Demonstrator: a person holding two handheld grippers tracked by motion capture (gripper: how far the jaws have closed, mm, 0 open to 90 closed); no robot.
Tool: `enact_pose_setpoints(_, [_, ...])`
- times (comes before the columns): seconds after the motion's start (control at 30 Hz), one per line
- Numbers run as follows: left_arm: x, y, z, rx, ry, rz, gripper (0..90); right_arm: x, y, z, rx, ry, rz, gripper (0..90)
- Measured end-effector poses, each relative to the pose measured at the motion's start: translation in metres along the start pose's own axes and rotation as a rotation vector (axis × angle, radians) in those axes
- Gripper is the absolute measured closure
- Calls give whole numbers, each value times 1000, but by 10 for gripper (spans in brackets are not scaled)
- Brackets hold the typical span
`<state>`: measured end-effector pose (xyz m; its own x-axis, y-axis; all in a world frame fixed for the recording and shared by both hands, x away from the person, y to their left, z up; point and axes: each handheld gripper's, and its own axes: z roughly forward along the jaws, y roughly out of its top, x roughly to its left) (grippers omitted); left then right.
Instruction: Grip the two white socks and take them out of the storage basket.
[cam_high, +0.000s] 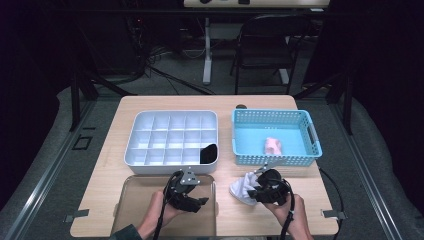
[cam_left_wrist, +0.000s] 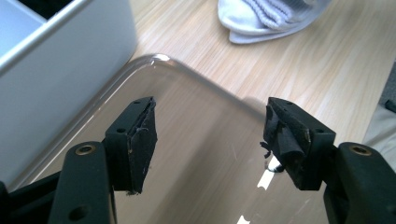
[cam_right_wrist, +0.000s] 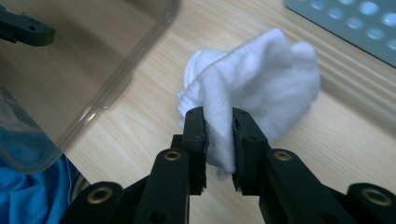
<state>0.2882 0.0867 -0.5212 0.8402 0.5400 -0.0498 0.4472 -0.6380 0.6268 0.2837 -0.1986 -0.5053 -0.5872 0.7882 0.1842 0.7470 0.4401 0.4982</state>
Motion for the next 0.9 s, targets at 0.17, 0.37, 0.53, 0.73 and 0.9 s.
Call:
enact_pose_setpoints(0.17, [-6,15,6,-1,-2,29,350,-19,-15,-7,19,-37,88,684])
enact_pose_setpoints(0.37, [-7,21,15,13,1,29,346,-38,-25,-17,46,-73,187,500])
enact_pose_setpoints(0.53, [-6,21,16,12,-10,17,320,-39,-23,-40,-41,-65,196,403])
enact_pose_setpoints(0.73, [-5,21,19,9,-28,4,275,-45,-4,0,46,-94,156,460])
enact_pose_setpoints(0.9, [-5,21,21,6,-36,0,235,-49,3,35,148,-70,109,484])
